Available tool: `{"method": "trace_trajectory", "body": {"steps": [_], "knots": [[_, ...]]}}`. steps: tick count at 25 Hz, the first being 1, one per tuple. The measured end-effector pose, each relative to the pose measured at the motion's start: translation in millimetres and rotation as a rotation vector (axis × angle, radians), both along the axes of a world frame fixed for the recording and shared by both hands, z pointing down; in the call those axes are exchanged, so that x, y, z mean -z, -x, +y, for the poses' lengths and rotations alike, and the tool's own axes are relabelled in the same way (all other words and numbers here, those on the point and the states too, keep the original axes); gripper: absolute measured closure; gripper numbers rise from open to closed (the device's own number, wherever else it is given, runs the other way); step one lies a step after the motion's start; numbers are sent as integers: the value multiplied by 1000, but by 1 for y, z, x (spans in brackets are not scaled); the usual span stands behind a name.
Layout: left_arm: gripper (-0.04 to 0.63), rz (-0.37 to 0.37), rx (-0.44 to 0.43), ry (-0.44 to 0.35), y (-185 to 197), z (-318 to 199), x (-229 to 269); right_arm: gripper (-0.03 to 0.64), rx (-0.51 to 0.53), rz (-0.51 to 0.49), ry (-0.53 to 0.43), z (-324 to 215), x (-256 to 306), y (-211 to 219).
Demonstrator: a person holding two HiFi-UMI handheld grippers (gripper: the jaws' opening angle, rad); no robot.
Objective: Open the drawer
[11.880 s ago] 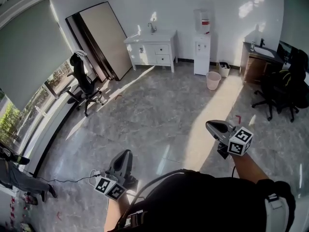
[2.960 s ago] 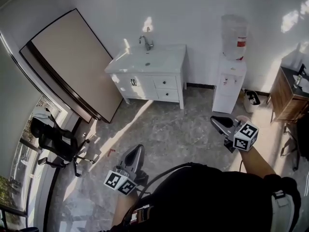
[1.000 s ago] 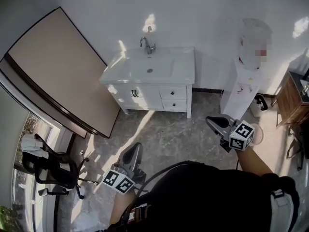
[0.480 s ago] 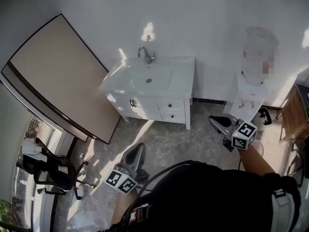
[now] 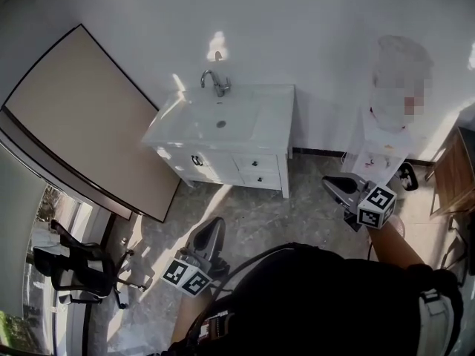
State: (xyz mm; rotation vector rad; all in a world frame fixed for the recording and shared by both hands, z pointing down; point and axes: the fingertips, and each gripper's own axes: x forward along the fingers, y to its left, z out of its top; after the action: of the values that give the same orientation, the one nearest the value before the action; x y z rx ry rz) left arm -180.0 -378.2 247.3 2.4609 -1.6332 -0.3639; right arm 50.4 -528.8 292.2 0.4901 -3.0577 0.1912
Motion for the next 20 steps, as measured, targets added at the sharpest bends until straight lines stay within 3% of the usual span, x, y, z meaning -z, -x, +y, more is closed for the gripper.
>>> {"method": "trace_trajectory", "body": {"steps": [6, 20], "knots": [[603, 23, -65, -8, 37, -42, -7, 620, -71, 10, -2, -30, -1, 27], [603, 24, -247, -40, 173, -150, 12, 620, -242, 22, -33, -88, 22, 145]]}}
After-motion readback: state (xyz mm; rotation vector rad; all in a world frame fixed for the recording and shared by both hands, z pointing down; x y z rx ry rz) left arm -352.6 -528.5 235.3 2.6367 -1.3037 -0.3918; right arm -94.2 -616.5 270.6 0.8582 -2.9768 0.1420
